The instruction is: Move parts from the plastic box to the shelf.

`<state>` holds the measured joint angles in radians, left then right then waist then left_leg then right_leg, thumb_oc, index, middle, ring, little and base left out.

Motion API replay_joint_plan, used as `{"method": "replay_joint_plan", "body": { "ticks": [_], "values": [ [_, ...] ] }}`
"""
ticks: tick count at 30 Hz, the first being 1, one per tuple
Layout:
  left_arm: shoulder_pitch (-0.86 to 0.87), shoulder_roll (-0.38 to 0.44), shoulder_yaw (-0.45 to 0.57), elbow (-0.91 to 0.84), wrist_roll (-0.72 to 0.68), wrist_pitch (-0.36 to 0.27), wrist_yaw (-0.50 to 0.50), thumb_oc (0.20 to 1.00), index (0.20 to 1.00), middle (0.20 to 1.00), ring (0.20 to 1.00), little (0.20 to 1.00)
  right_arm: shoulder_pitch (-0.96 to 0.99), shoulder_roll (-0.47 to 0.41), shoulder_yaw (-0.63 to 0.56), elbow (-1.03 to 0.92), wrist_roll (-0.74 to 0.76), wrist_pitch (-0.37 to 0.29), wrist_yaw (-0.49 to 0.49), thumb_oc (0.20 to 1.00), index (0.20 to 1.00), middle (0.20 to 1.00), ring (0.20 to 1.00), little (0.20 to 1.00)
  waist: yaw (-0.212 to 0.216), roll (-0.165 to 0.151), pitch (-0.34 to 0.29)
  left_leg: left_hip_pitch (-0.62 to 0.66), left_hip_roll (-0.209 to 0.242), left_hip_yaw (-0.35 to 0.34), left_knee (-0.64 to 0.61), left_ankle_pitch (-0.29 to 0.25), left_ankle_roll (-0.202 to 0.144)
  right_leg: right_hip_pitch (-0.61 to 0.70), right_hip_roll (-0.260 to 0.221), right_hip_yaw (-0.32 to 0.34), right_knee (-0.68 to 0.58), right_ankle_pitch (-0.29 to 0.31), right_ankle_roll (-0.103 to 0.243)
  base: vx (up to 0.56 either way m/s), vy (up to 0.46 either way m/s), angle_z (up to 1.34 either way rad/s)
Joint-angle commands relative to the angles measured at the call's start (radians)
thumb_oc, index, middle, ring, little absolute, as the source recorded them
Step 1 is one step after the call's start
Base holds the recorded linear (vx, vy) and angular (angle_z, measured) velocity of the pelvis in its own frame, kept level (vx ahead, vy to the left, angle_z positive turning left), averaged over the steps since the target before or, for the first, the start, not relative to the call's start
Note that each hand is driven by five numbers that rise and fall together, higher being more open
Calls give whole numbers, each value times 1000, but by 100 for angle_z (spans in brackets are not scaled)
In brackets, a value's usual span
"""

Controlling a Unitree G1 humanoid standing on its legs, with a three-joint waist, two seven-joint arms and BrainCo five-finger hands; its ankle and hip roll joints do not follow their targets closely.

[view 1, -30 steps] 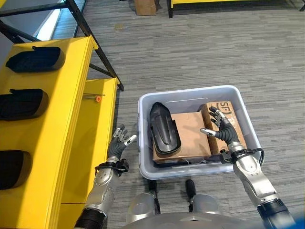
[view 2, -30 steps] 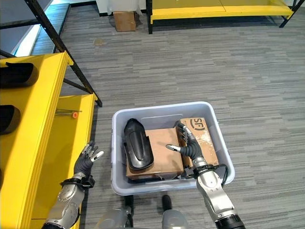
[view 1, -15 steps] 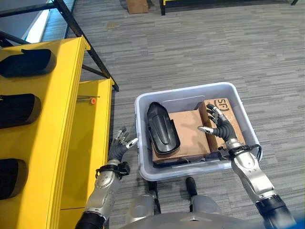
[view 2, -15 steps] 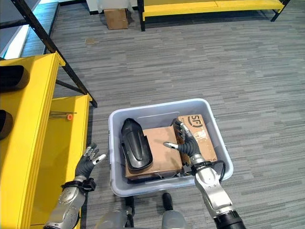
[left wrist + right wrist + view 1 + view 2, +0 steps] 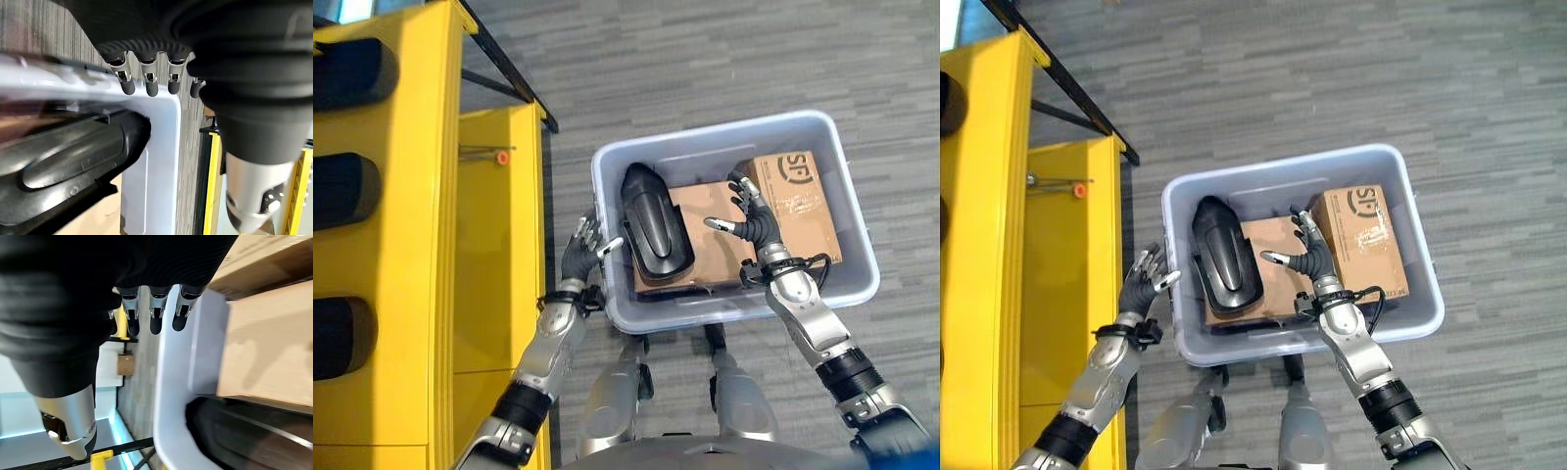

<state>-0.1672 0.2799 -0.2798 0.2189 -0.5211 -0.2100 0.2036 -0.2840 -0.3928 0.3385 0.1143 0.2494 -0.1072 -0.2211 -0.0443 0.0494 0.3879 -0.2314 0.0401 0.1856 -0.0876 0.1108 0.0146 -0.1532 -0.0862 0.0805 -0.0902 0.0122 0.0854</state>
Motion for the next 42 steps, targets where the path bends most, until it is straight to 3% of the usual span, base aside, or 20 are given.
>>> {"method": "replay_joint_plan", "body": {
  "ticks": [1, 15, 25, 42],
  "values": [
    [-30, 12, 17, -39, 26, -73, 35, 1000, 1000, 1000, 1000, 1000, -44, 46, -5, -55, -29, -61, -24, 1000, 1000, 1000, 1000, 1000, 3, -61, 0, -9, 86, 36, 69, 3, -81, -32, -87, -58, 45, 43, 59, -7, -16, -5],
    [-55, -23, -6, 1, 43, -66, 94, 1000, 1000, 1000, 1000, 1000, -4, 34, 25, -125, -25, -69, -20, 1000, 1000, 1000, 1000, 1000, -21, -102, 42, -21, 107, 65, 53, 13, -88, -95, -61, -6, 53, 56, 50, -16, -17, -10],
    [-72, -49, 3, 69, 107, -76, 213, 1000, 1000, 1000, 1000, 1000, -10, 33, 62, -133, 9, -89, -64, 1000, 1000, 1000, 1000, 1000, -23, -132, 62, -19, 119, 73, 30, 32, -98, -113, -44, -5, 58, 59, 44, -22, -29, -3],
    [-65, -46, 32, 105, 198, -75, 329, 1000, 1000, 1000, 1000, 1000, -21, 30, 87, -134, 27, -110, -114, 1000, 1000, 1000, 1000, 1000, -21, -152, 94, -23, 119, 73, 16, 42, -103, -125, -40, -13, 57, 67, 42, -9, -8, -1]
  ]
}}
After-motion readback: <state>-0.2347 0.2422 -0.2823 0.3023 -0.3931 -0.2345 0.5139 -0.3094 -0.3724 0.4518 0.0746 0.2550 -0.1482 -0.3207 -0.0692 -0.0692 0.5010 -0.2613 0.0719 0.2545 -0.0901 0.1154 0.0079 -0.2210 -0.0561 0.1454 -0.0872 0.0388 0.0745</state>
